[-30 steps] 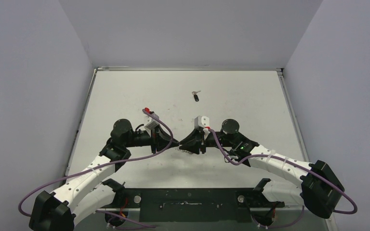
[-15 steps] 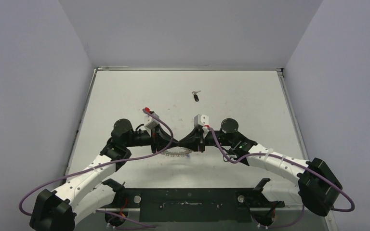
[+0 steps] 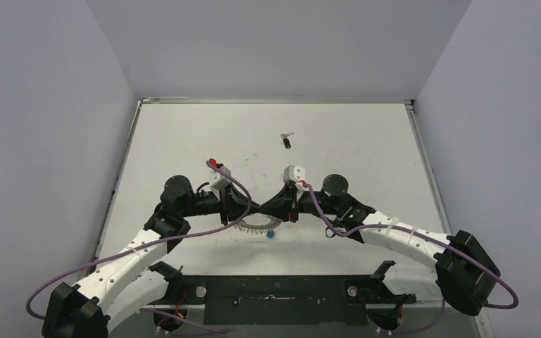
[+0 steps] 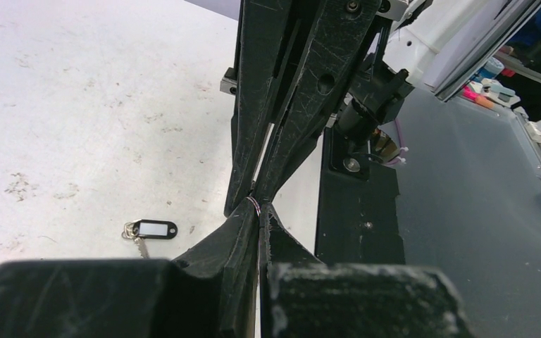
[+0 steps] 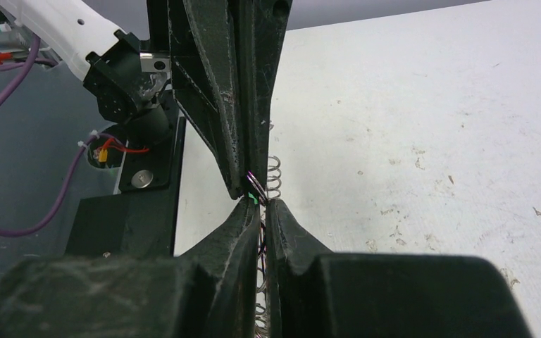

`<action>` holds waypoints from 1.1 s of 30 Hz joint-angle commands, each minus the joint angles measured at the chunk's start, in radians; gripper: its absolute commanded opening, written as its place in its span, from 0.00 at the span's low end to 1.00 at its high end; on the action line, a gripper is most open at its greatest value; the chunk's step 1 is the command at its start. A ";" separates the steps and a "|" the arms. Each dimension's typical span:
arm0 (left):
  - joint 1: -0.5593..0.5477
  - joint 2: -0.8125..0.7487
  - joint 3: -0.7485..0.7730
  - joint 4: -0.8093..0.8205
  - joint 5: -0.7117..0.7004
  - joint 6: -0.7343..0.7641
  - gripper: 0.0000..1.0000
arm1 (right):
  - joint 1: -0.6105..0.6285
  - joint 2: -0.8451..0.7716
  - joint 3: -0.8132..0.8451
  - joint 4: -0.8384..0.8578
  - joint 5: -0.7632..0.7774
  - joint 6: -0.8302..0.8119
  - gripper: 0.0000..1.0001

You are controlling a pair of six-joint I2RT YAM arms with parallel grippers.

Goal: Put the keys on the keyring

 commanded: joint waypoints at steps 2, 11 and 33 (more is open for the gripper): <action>-0.003 -0.049 0.042 -0.039 -0.046 0.049 0.01 | -0.003 -0.031 -0.020 0.094 0.063 0.025 0.00; -0.002 -0.093 0.050 -0.106 -0.111 0.101 0.31 | -0.003 -0.039 -0.030 0.096 0.091 0.040 0.00; -0.179 -0.230 -0.101 -0.049 -0.353 0.570 0.39 | -0.002 -0.049 0.004 0.034 0.160 0.128 0.00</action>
